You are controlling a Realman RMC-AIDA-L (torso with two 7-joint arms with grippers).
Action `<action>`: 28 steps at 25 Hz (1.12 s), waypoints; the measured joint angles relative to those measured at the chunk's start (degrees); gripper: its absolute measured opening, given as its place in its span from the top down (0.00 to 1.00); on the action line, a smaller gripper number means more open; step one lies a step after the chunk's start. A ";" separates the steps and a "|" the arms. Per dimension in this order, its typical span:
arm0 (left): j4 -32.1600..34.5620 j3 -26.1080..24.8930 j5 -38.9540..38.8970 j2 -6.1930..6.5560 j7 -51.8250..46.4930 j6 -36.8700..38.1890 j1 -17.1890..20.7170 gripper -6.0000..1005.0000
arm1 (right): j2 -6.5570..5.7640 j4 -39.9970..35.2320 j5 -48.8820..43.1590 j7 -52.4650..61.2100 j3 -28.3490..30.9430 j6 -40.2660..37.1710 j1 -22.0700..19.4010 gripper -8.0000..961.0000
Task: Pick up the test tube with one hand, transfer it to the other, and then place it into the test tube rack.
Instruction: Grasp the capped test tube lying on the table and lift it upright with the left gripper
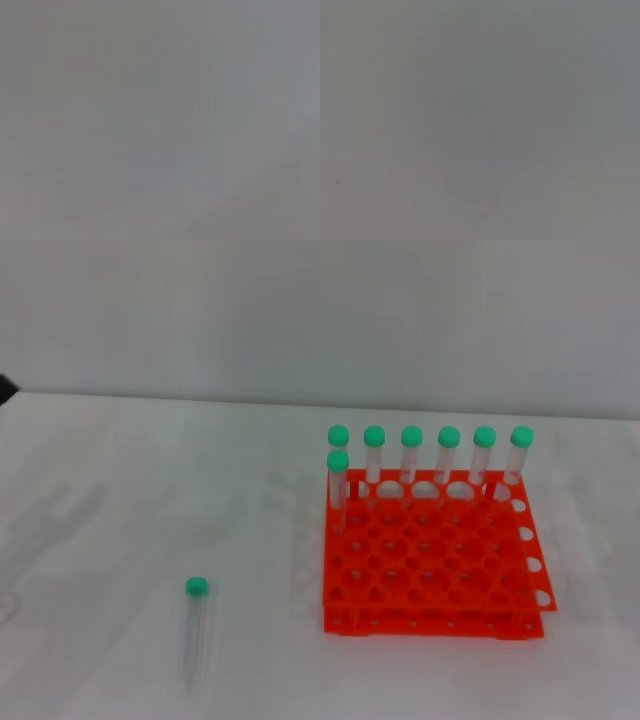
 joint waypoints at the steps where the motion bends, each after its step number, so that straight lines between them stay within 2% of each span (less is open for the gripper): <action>1: 2.23 -0.17 3.85 1.30 -4.41 -1.37 -0.03 0.13 | 0.00 -0.01 0.01 0.00 -0.41 -0.11 -0.18 0.09; 3: 8.30 -0.76 13.19 3.85 -14.61 -4.05 -0.16 0.13 | 0.01 -0.25 0.01 0.00 -1.15 -0.28 -0.56 0.09; 5: 13.36 -1.74 21.96 5.71 -24.43 -5.57 -0.61 0.13 | 0.01 -0.49 0.01 0.00 -1.56 -0.40 -0.80 0.09; 6: 15.74 -2.76 26.77 6.45 -29.55 -5.77 -1.09 0.14 | 0.01 -0.52 0.01 0.00 -1.78 -0.57 -0.89 0.09; 8: 21.13 -6.48 41.91 7.37 -43.49 -4.73 -2.72 0.14 | 0.01 -0.52 0.01 0.02 -2.08 -0.77 -1.07 0.09; 10: 25.21 -10.76 54.82 7.25 -53.63 -2.40 -4.37 0.14 | 0.01 -0.52 0.01 0.03 -2.21 -0.99 -1.19 0.09; 12: 29.54 -16.71 68.10 6.21 -63.46 2.28 -6.60 0.14 | 0.01 -0.53 0.01 0.07 -2.45 -1.08 -1.21 0.09; 14: 32.10 -21.50 77.35 5.50 -68.88 7.24 -9.00 0.14 | 0.01 -0.56 0.02 0.17 -2.73 -1.18 -1.21 0.09; 17: 33.04 -26.66 89.90 5.47 -76.23 14.73 -14.32 0.14 | 0.01 -0.60 0.04 0.39 -2.86 -1.86 -1.26 0.09; 20: 32.87 -27.79 97.29 5.80 -80.52 19.61 -18.28 0.14 | 0.01 -0.61 0.05 0.47 -2.90 -2.47 -1.45 0.09; 25: 32.54 -27.61 102.18 6.05 -85.68 25.62 -22.98 0.14 | 0.01 -0.57 0.04 0.50 -2.92 -2.51 -1.49 0.09; 28: 30.26 -27.55 104.65 5.72 -86.21 27.74 -25.71 0.15 | 0.01 -0.58 0.01 0.51 -2.98 -2.53 -1.49 0.09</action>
